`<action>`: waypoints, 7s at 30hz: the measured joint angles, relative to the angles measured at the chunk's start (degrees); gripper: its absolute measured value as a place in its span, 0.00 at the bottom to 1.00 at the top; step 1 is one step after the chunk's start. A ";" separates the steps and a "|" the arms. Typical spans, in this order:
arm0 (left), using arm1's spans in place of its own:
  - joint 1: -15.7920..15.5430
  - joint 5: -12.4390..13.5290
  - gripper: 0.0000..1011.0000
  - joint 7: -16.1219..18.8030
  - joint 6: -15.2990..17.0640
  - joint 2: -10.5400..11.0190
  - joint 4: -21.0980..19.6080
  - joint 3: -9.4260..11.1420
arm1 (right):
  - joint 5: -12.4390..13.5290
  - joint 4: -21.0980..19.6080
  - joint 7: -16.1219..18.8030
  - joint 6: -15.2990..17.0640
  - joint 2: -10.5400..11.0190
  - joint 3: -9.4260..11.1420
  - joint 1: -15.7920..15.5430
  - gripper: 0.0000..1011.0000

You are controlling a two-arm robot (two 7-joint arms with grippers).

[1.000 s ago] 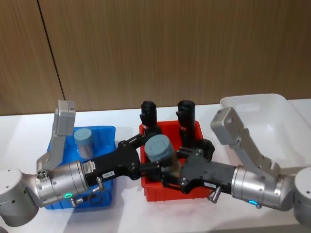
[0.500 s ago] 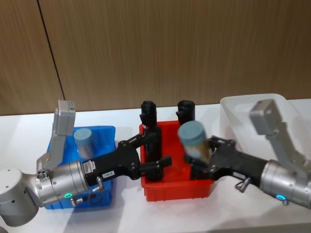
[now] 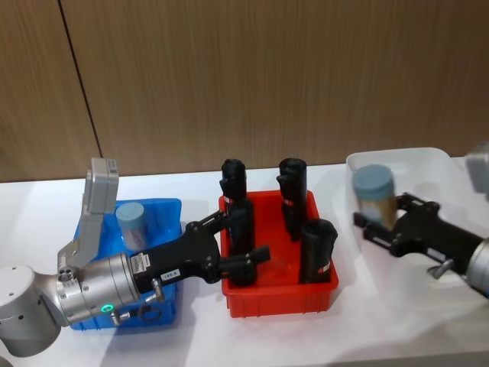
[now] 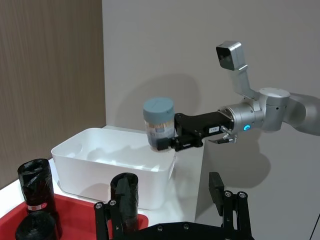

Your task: Pick the cotton swabs from the blue box and place them into the white box.

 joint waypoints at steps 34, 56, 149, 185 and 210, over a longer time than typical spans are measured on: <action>0.00 0.00 0.99 0.00 0.00 0.00 0.00 0.00 | 0.09 26.24 -8.75 -3.35 -3.98 0.55 12.13 0.63; 0.04 0.04 0.99 0.16 0.00 0.00 -0.02 0.00 | -1.01 29.46 -8.65 -3.73 -4.62 0.35 13.63 0.99; 13.89 22.03 0.99 60.21 -2.09 1.43 -22.18 6.12 | -4.24 -7.94 -22.30 -7.95 -9.31 -1.04 -12.42 0.99; 13.86 22.01 0.99 60.24 -2.05 1.40 -22.11 6.08 | -3.80 -1.71 -8.85 -1.57 -9.56 -0.95 -6.55 0.99; 13.86 22.01 0.99 60.24 -2.05 1.40 -22.11 6.08 | -8.31 10.28 -2.25 0.68 -13.16 -2.61 2.58 0.99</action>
